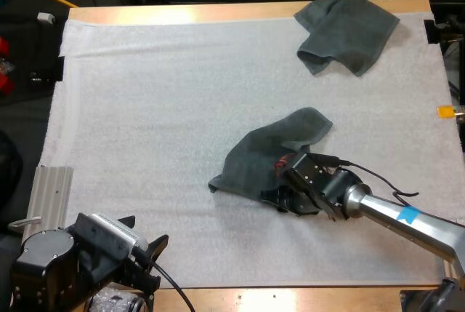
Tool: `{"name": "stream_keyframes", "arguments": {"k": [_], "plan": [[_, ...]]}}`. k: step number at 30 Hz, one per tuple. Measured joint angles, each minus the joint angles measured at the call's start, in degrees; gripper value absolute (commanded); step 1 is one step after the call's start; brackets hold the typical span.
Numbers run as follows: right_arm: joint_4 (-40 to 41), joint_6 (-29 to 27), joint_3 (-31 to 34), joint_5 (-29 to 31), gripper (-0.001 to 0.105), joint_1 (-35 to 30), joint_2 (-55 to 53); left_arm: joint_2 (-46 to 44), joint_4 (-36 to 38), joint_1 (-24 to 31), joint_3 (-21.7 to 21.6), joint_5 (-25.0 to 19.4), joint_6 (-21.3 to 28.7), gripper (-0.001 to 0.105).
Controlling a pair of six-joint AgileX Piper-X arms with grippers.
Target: Pick towel from pile, fold and stack
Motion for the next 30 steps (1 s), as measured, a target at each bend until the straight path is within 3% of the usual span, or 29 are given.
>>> {"name": "stream_keyframes", "arguments": {"k": [5,6,13,20,30], "plan": [[-0.81,0.00,0.00,0.00,0.001,0.00,0.14,0.00,0.00,0.00,0.00,0.00,0.00,0.062],[-0.90,0.00,0.00,0.00,0.000,0.00,0.14,0.00,0.00,0.00,0.00,0.00,0.00,0.062],[-1.15,0.00,0.00,-1.00,0.000,0.00,-1.16,0.00,0.00,0.00,0.00,0.00,0.00,0.062],[-0.80,-3.34,-1.06,0.96,0.000,0.00,-10.71,0.00,0.00,0.00,0.00,0.00,0.00,0.062],[-2.86,-11.31,-14.57,11.22,0.000,0.00,-11.49,0.00,0.00,0.00,0.00,0.00,0.00,0.062]]}}
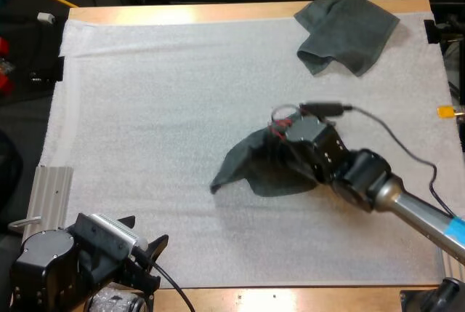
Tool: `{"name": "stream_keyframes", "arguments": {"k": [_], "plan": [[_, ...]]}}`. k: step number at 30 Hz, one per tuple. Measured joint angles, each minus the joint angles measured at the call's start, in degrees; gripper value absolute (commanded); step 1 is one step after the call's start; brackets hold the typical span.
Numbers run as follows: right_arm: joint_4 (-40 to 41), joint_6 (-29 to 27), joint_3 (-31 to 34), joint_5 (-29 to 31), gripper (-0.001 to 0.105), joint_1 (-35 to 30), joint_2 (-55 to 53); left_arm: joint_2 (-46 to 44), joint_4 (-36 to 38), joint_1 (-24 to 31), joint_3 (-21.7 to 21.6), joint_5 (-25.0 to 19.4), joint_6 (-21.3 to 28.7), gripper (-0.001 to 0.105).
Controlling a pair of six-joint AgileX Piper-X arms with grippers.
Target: Pick towel from pile, fold and stack
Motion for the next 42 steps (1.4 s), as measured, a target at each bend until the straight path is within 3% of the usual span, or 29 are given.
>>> {"name": "stream_keyframes", "arguments": {"k": [16,18,23,25,32,35,42], "plan": [[-1.10,-2.78,-28.39,2.08,0.001,-4.22,27.39,0.00,0.00,0.00,0.00,0.00,0.00,0.062],[-1.10,-3.70,-31.36,2.08,0.010,-4.62,29.50,0.00,0.00,0.00,0.00,0.00,0.00,0.062],[-1.10,-4.36,-34.61,0.00,0.072,-4.73,31.86,0.00,0.00,0.00,0.00,0.00,0.00,0.062],[-0.87,-6.34,-35.03,-1.72,0.080,-4.73,31.75,0.00,0.00,0.00,0.00,0.00,0.00,0.062],[10.28,-12.78,-35.29,-2.69,0.061,-4.73,27.44,0.00,-0.37,0.00,0.00,0.00,0.39,0.062],[16.34,-17.45,-35.29,-2.69,0.061,-4.73,24.26,0.00,-1.83,0.00,0.00,0.00,0.39,0.062],[31.38,-22.30,-35.14,-1.44,0.061,-4.73,15.25,0.00,-3.31,0.00,1.12,0.00,0.39,0.062]]}}
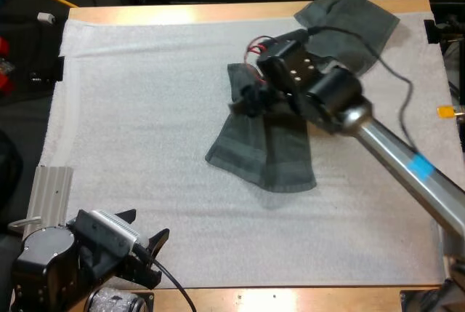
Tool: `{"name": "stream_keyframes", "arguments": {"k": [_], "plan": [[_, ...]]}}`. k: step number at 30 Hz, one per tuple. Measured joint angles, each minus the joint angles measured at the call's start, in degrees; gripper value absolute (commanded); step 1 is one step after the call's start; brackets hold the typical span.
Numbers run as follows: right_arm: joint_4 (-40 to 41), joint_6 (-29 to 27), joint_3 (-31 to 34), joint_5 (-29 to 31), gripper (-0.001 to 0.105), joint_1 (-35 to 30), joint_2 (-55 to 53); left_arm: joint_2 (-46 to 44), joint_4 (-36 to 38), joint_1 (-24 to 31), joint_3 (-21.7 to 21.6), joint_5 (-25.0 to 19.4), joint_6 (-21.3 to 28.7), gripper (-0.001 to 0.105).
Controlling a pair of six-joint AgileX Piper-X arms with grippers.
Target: Pick towel from pile, fold and stack
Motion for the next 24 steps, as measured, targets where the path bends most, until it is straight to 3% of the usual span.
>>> {"name": "stream_keyframes", "arguments": {"k": [6,14,24], "plan": [[2.86,0.92,8.03,1.11,0.061,0.00,-7.53,0.00,-0.48,0.00,0.14,0.00,0.00,0.062],[2.60,6.83,22.19,4.86,0.061,0.00,-16.70,0.00,-0.85,0.00,0.14,0.00,0.00,0.062],[-6.62,12.45,39.72,4.12,0.061,-0.84,-19.71,0.00,-0.85,0.00,0.14,0.00,0.00,0.062]]}}
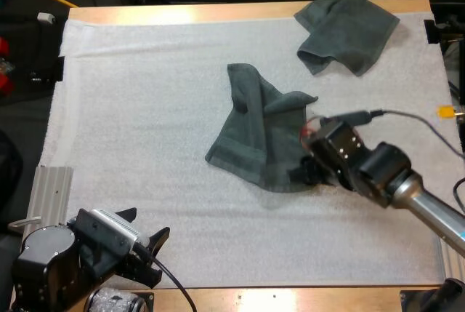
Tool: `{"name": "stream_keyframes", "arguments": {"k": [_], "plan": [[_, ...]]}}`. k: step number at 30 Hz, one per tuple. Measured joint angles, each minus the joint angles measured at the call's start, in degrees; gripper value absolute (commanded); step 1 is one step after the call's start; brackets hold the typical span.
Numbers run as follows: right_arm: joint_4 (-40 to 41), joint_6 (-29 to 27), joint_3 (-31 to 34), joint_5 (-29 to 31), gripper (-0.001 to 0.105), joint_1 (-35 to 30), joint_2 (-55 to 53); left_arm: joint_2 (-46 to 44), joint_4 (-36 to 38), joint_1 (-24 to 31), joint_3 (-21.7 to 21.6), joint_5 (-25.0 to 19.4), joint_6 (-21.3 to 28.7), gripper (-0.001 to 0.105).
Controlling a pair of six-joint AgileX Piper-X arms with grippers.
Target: Pick towel from pile, fold and stack
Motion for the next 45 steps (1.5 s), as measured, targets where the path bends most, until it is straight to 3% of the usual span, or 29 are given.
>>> {"name": "stream_keyframes", "arguments": {"k": [9,13,17,25,33,35,39,45], "plan": [[-10.29,6.74,11.07,-10.95,0.060,-10.28,0.00,0.00,0.59,0.00,0.00,0.00,0.00,0.062],[-15.18,9.04,13.09,-15.87,0.047,-11.38,0.00,0.00,0.57,0.00,0.00,0.00,0.00,0.062],[-18.88,12.00,13.40,-18.40,0.035,-11.37,1.37,0.00,0.93,0.00,0.00,0.00,0.00,0.062],[-20.41,15.57,13.40,-23.46,0.035,-11.37,10.17,0.00,0.91,0.00,0.00,0.00,-0.32,0.062],[-23.29,18.33,13.40,-24.30,0.034,-11.37,13.91,0.00,0.91,0.00,0.00,0.00,-0.38,0.062],[-23.40,18.35,13.40,-24.52,0.027,-11.37,14.56,0.00,0.91,0.00,0.00,0.00,-0.38,0.062],[-23.43,18.53,13.40,-24.68,0.002,-11.37,14.98,0.00,0.95,0.00,0.00,0.00,-0.38,0.062],[-23.00,15.98,13.40,-24.30,0.000,-11.25,14.82,0.00,0.96,0.00,0.00,0.00,-0.38,0.062]]}}
